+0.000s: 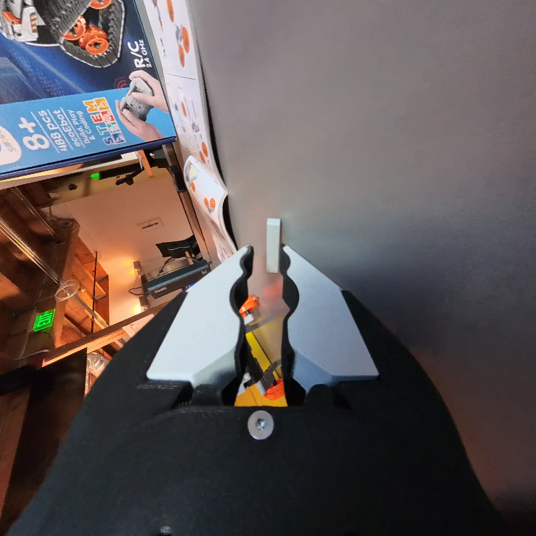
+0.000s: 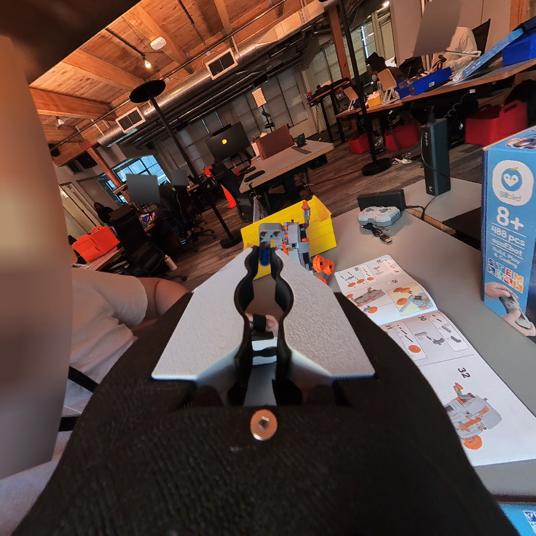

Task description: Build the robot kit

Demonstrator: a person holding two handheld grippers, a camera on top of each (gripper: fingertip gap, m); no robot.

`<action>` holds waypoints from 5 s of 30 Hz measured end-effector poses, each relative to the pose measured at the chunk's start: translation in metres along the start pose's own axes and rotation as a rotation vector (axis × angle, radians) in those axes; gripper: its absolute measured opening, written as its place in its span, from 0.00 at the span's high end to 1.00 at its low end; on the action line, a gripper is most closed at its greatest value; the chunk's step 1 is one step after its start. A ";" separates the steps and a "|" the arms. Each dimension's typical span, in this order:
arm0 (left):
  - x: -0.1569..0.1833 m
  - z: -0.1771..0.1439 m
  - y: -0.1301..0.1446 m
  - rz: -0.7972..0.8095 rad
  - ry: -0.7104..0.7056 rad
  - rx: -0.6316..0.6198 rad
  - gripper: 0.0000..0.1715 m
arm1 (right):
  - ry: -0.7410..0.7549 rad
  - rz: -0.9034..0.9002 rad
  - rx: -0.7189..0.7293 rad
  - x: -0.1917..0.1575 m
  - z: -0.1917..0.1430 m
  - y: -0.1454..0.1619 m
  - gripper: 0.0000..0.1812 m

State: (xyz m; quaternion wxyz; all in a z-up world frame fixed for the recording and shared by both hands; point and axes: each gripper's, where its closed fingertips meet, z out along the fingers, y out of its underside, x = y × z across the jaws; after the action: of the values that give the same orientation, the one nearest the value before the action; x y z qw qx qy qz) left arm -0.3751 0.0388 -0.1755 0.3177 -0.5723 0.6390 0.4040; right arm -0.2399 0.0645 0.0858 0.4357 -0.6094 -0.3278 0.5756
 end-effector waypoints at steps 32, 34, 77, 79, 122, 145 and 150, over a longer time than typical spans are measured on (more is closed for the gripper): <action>0.020 -0.018 0.021 -0.820 0.569 0.124 0.99 | -0.043 0.033 0.052 -0.005 -0.010 -0.007 0.96; 0.023 -0.015 0.020 -0.814 0.599 0.141 1.00 | -0.044 0.031 0.044 -0.005 -0.010 -0.006 0.96; 0.018 -0.016 0.034 -0.938 1.101 0.170 0.94 | -0.071 0.046 -0.018 -0.009 0.004 0.006 0.97; 0.020 -0.016 0.034 -0.966 1.129 0.170 0.94 | -0.074 0.045 -0.019 -0.009 0.004 0.006 0.97; -0.007 -0.026 0.039 -0.693 0.529 0.088 0.92 | -0.075 0.049 -0.054 -0.010 0.013 0.013 0.97; 0.018 0.000 0.026 -0.921 0.976 -0.102 0.95 | -0.068 0.064 -0.041 -0.006 0.008 0.011 0.97; 0.017 0.001 0.029 -0.926 0.985 -0.114 0.92 | -0.068 0.064 -0.045 -0.006 0.009 0.012 0.96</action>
State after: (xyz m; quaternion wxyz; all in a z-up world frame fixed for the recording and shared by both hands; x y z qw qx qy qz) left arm -0.4062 0.0318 -0.1868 0.0990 -0.9201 0.3759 -0.0483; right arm -0.2507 0.0561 0.0776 0.3920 -0.6092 -0.3356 0.6022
